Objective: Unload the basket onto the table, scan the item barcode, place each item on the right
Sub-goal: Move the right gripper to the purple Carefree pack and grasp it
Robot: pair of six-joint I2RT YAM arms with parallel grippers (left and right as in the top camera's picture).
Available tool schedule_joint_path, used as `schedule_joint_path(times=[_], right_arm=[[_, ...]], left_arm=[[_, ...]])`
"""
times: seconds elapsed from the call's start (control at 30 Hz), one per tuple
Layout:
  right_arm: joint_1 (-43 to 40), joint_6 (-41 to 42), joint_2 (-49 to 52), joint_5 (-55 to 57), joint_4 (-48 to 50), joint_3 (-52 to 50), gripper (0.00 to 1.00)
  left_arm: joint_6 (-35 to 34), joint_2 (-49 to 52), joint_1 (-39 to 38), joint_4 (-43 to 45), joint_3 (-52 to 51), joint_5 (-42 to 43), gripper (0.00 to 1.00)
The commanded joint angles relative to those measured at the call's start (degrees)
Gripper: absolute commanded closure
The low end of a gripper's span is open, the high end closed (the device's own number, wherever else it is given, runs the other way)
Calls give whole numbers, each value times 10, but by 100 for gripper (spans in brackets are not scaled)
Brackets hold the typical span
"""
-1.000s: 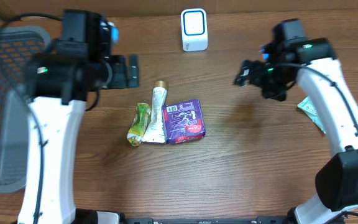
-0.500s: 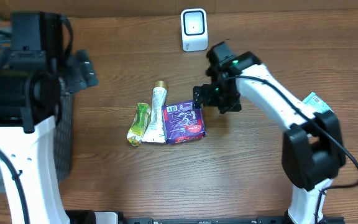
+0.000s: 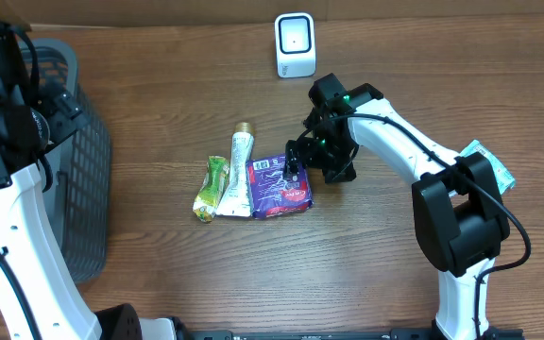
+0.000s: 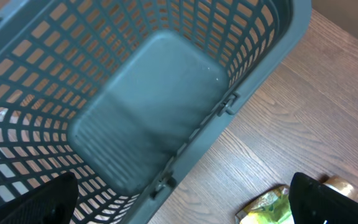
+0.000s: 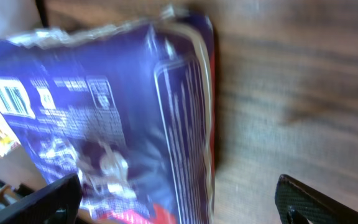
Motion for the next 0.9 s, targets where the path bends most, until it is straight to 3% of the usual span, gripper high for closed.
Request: schedule_joint_path(times=[0.0,0.17,0.37,0.57,0.7,0.73,0.87], right_arm=[[0,-28,0,-30,-11,-3,2],[0,2,0,-66,32,-45,23],[-7,24,0,-124,136,-132,22],[-9,25,0,-130,135,-139,28],[-14,25,-1,-130,132,-139,43],[-18,25,-1,-130,127,-139,53],[-49,-1,-1,-130,110,-139,63]], left_arm=[[-13,5,2,0,-2,7,0],[-13,5,2,0,-2,7,0],[-13,5,2,0,-2,7,0],[-13,5,2,0,-2,7,0],[-13,5,2,0,-2,7,0],[-13,5,2,0,-2,7,0],[-13,5,2,0,-2,7,0]])
